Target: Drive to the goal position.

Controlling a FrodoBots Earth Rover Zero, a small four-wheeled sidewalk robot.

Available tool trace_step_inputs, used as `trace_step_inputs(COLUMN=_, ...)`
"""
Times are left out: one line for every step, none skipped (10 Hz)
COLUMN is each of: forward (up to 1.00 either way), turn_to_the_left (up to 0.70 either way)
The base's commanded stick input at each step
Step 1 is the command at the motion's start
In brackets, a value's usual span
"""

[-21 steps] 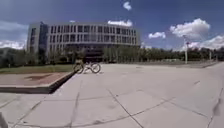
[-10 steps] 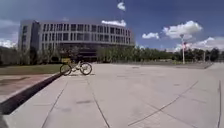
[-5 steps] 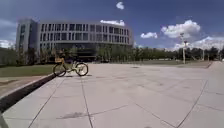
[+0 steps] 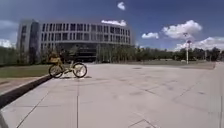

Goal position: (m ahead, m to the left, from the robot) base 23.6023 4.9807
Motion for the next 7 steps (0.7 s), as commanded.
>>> trace_step_inputs(forward=0.85, turn_to_the_left=0.01)
trace_step_inputs(forward=0.85, turn_to_the_left=0.01)
trace_step_inputs(forward=0.85, turn_to_the_left=0.01)
trace_step_inputs(forward=0.85, turn_to_the_left=0.01)
trace_step_inputs(forward=0.85, turn_to_the_left=0.01)
trace_step_inputs(forward=0.85, turn_to_the_left=0.01)
trace_step_inputs(forward=0.85, turn_to_the_left=0.01)
